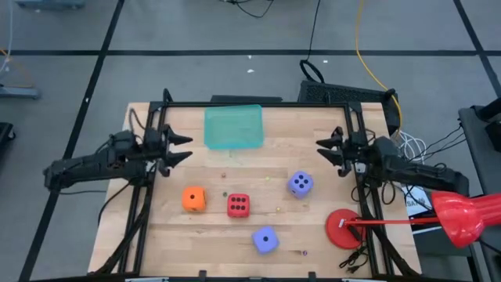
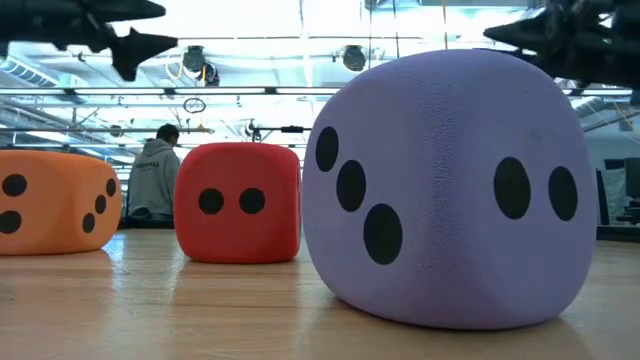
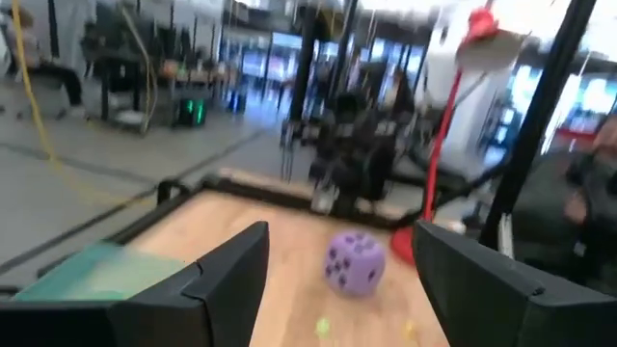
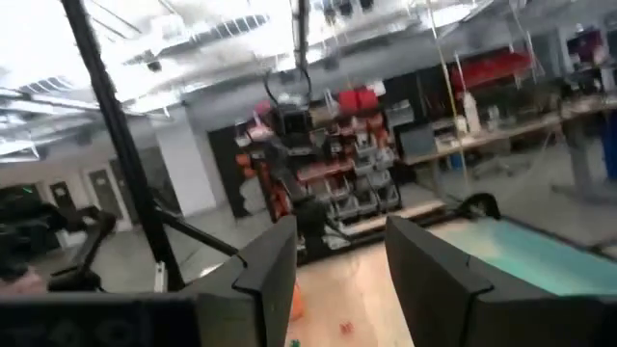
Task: Pick & Place Dice
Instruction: Put the large red dice into the green bin
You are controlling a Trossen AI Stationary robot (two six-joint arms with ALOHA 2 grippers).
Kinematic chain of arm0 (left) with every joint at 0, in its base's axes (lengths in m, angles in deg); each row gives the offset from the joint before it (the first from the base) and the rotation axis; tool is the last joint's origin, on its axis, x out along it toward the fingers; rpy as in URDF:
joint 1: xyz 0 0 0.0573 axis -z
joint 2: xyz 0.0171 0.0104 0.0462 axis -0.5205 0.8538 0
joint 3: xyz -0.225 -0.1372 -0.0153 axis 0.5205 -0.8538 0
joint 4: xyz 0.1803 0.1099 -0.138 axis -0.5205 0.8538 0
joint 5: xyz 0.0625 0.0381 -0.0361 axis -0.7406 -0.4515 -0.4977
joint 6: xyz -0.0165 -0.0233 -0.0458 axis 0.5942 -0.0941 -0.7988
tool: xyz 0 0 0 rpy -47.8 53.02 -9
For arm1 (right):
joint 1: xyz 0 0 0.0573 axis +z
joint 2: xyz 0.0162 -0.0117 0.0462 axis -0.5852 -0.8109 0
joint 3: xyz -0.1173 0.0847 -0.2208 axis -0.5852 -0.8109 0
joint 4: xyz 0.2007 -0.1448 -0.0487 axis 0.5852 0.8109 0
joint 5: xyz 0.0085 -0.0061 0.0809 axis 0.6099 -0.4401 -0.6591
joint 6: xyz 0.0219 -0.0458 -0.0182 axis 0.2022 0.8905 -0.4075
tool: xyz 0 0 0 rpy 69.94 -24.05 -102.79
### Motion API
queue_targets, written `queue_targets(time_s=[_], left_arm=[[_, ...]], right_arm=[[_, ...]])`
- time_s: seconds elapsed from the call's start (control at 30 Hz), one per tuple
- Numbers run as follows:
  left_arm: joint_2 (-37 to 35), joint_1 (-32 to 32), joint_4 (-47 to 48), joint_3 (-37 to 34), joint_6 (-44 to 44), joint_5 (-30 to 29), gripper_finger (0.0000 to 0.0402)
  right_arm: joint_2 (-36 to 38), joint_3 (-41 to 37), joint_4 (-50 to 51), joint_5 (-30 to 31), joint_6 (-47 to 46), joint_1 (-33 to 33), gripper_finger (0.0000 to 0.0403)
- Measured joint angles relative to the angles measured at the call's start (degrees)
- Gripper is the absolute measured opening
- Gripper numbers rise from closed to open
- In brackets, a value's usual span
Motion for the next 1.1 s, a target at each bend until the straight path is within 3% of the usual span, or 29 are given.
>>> queue_targets(time_s=[0.17, 0.47, 0.83, 1.1], left_arm=[[11.65, 0.31, 7.94, 10.05, 4.37, 3.84, 0.0267], [26.61, 7.44, 18.40, 22.01, 7.89, 1.54, 0.0267], [29.55, 25.91, 24.92, 24.40, 4.68, -15.47, 0.0267], [30.55, 32.24, 23.55, 23.45, 6.82, -17.78, 0.0267]], right_arm=[[-11.25, 4.79, 0.60, -3.39, 0.24, 1.43, 0.0153], [-27.00, 15.84, 0.49, -5.74, 3.54, 10.40, 0.0153], [-38.58, 20.96, -0.74, -5.64, 3.97, 20.61, 0.0153], [-45.81, 21.02, -12.07, -0.90, -1.82, 26.73, 0.0153]])
